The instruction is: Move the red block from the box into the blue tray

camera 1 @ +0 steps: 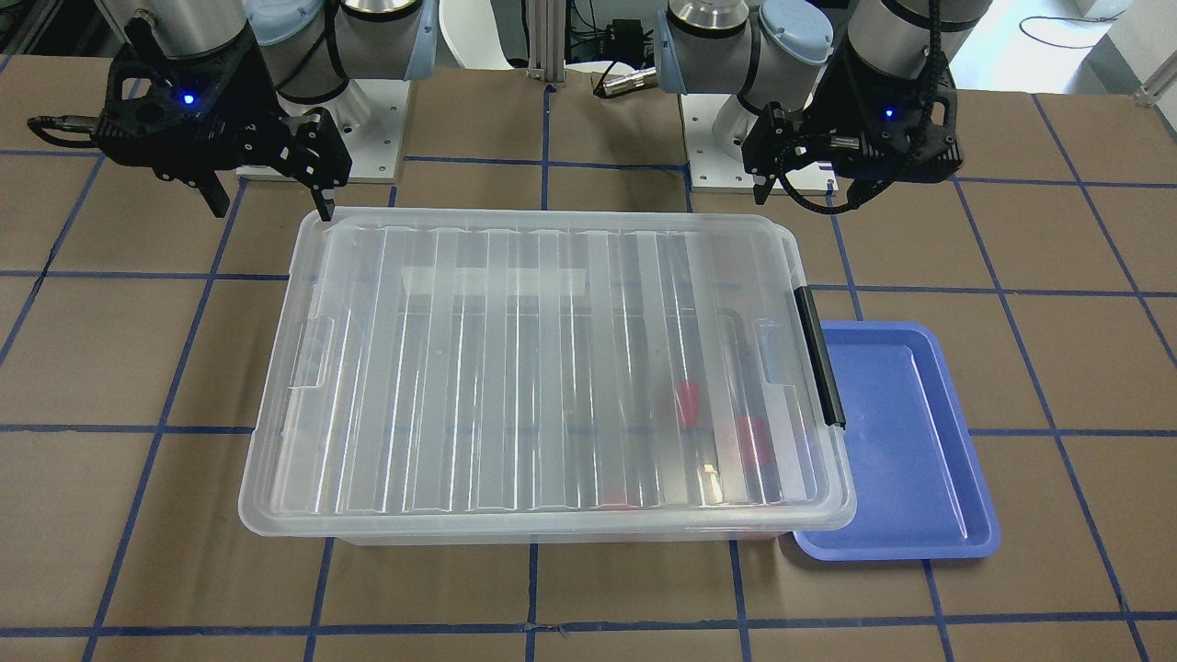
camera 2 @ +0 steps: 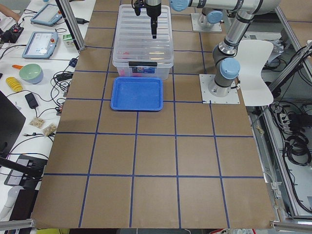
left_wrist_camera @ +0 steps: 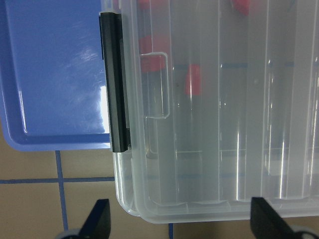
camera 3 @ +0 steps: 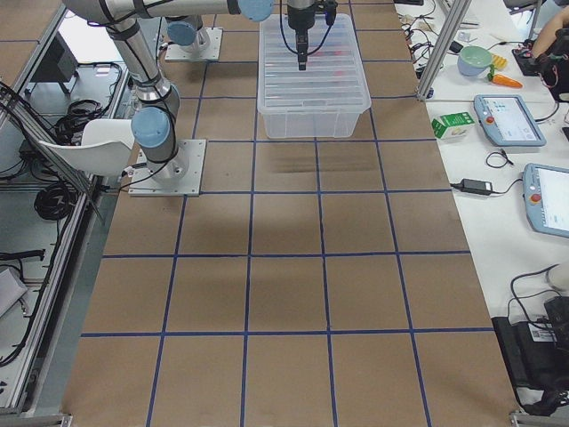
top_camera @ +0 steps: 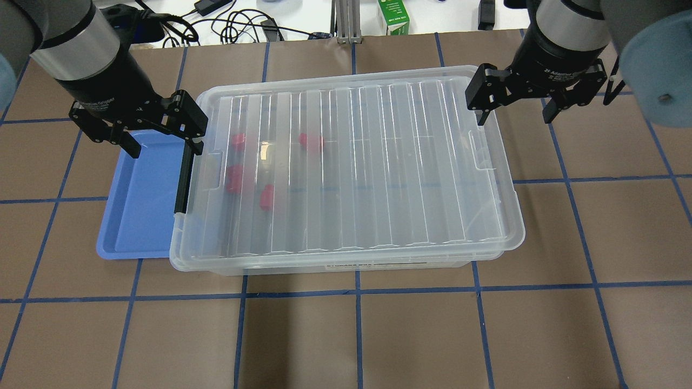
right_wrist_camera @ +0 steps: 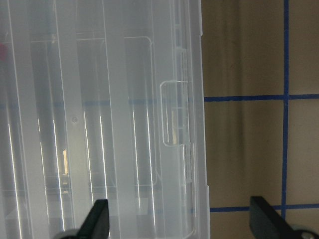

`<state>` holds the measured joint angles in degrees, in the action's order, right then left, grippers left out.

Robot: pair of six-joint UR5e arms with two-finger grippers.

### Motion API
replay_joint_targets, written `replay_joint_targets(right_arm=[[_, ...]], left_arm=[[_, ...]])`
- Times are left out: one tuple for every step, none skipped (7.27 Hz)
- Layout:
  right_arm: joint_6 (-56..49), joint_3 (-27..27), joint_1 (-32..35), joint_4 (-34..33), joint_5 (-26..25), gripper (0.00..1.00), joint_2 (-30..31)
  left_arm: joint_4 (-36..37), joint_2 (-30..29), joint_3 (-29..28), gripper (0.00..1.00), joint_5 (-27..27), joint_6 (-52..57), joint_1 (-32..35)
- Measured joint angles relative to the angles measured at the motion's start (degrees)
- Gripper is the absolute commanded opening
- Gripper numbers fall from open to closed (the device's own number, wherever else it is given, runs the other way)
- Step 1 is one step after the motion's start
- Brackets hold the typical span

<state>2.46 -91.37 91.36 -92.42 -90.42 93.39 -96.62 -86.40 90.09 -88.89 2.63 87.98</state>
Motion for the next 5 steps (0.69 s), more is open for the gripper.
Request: replay_joint_targets(right_arm=[[0.0, 0.0, 0.0, 0.0, 0.0, 1.0, 0.0], [0.0, 0.0, 0.0, 0.0, 0.0, 1.0, 0.0], [0.0, 0.0, 0.0, 0.0, 0.0, 1.0, 0.0], [-0.2, -0.1, 0.0, 0.0, 0.0, 1.0, 0.0], [-0.5, -0.1, -0.1, -0.1, 0.0, 1.0, -0.1]], left_arm=[[0.0, 0.0, 0.0, 1.0, 0.0, 0.0, 0.0], [0.0, 0.0, 0.0, 1.0, 0.0, 0.0, 0.0], [0.0, 0.0, 0.0, 1.0, 0.1, 0.0, 0.0], [0.0, 0.0, 0.0, 1.0, 0.1, -0.1, 0.0], [0.0, 0.0, 0.0, 1.0, 0.0, -0.1, 0.0]])
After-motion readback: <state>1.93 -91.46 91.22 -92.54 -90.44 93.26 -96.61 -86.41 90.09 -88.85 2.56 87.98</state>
